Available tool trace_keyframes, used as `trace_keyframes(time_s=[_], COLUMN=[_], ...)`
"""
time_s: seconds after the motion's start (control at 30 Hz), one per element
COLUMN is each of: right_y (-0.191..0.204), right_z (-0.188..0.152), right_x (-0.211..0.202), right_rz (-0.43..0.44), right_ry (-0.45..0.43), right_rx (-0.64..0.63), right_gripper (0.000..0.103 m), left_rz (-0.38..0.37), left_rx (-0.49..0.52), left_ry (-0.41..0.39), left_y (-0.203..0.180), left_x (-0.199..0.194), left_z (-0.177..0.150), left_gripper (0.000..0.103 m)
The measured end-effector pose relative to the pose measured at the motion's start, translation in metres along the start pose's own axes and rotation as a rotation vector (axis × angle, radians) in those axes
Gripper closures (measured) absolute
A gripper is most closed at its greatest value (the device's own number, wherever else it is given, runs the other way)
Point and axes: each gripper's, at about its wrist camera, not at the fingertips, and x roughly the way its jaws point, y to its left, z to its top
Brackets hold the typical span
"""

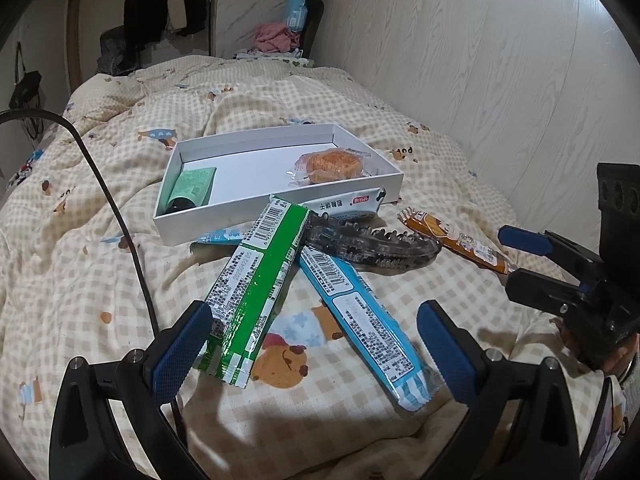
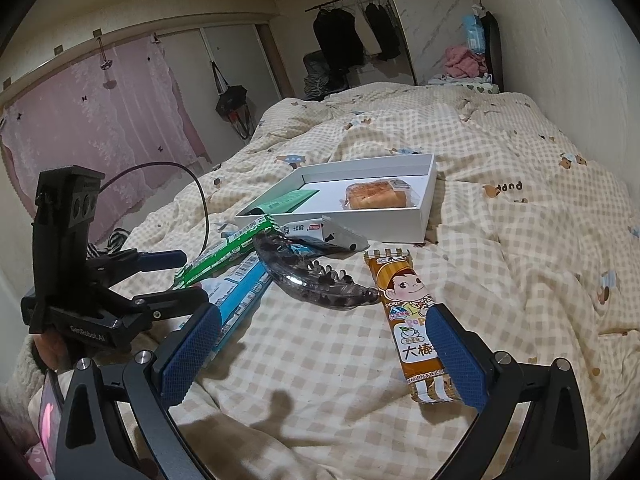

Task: Organize objects
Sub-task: 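Move the left tool toward the green snack packet beside the box, then grasp the green snack packet with the left tool and lift it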

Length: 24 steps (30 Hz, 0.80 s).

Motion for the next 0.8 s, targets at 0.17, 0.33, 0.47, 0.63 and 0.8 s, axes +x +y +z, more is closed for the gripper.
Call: trace_keyframes(time_s=[0.17, 0.33, 0.47, 0.63, 0.8], right_y=[-0.002, 0.002, 0.007, 0.007, 0.006], right_z=[0.0, -0.001, -0.002, -0.003, -0.003], right_x=[0.002, 0.003, 0.008, 0.008, 0.008], right_rz=[0.007, -0.002, -0.009, -0.007, -0.007], right_ry=[0.005, 0.009, 0.027, 0.027, 0.031], right_rx=[0.009, -0.012, -0.04, -0.033, -0.033], right_gripper=[0.0, 0.0, 0.0, 0.0, 0.0], left_rz=[0.039, 0.018, -0.041, -0.011, 0.01], left_rx=[-0.039, -0.134, -0.23, -0.292, -0.263], left_ry=[0.014, 0.065, 0.028, 0.077, 0.083], left_y=[0.007, 0.026, 0.045, 0.056, 0.051], left_x=[0.003, 0.015, 0.01, 0.016, 0.018], left_z=[0.0, -0.002, -0.005, -0.008, -0.008], left_gripper=[0.0, 0.001, 0.003, 0.024, 0.037])
